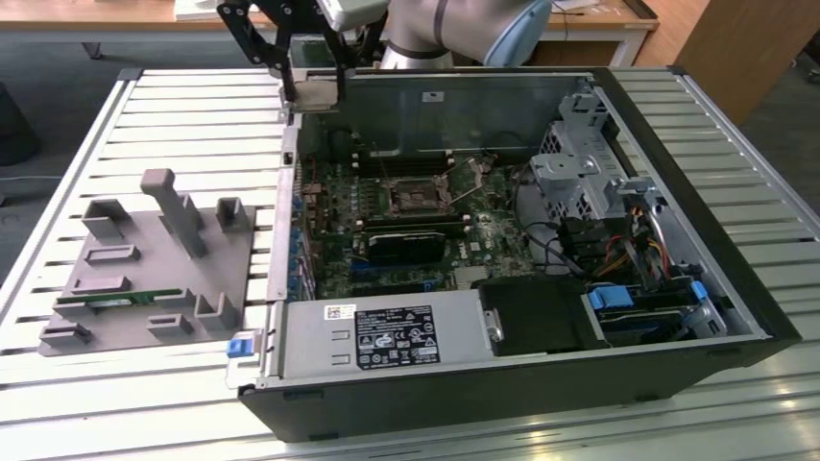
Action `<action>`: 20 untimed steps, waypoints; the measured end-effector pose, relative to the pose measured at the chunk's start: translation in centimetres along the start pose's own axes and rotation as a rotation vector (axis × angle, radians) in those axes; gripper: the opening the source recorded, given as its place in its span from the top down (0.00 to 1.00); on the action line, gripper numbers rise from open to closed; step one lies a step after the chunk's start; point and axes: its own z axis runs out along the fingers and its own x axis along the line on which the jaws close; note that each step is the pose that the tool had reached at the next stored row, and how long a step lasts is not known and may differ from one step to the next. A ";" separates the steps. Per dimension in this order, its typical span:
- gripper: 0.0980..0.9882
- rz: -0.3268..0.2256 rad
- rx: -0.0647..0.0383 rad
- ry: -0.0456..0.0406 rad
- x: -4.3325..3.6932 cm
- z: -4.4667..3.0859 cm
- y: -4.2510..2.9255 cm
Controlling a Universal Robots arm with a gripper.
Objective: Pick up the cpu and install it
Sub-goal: 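Pick up the cpu and move it towards the insertion slot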
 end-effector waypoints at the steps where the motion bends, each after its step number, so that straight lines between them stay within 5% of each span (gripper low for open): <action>1: 0.51 0.000 0.000 0.0000 -0.13 0.00 0.03; 14: 0.51 0.000 0.000 0.0000 -2.10 0.13 0.35; 20: 0.51 0.001 0.001 0.0000 -2.96 0.37 1.47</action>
